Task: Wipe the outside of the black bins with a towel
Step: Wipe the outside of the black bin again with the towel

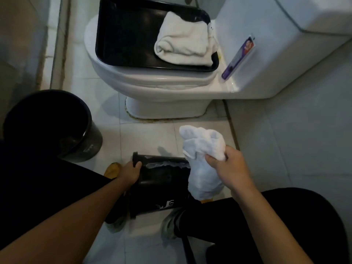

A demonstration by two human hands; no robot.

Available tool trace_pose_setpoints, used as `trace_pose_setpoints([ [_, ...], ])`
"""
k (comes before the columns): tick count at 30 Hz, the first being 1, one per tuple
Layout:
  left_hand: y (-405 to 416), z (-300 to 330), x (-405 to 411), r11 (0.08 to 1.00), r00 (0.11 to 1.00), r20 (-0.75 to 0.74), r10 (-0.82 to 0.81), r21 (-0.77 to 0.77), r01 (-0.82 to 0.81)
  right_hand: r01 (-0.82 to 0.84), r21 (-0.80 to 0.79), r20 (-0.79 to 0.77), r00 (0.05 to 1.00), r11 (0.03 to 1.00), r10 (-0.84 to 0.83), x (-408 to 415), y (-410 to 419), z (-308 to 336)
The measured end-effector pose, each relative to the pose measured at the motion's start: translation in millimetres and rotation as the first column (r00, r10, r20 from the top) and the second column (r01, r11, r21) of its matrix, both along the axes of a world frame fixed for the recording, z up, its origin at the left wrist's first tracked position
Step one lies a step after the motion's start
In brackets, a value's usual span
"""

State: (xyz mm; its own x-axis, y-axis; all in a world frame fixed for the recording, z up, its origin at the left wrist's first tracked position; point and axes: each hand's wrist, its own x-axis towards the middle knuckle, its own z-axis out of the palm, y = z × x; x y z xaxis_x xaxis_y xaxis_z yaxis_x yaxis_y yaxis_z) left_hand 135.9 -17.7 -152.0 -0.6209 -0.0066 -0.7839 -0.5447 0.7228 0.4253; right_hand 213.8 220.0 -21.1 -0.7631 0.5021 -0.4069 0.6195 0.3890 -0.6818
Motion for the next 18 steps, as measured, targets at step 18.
trace_pose_setpoints([
  [18, 14.7, -30.9, -17.3, 0.721, 0.748, 0.322, 0.581, 0.223, -0.656, 0.090, -0.006, -0.004, 0.996, 0.996, -0.090, -43.6, 30.2, -13.0],
])
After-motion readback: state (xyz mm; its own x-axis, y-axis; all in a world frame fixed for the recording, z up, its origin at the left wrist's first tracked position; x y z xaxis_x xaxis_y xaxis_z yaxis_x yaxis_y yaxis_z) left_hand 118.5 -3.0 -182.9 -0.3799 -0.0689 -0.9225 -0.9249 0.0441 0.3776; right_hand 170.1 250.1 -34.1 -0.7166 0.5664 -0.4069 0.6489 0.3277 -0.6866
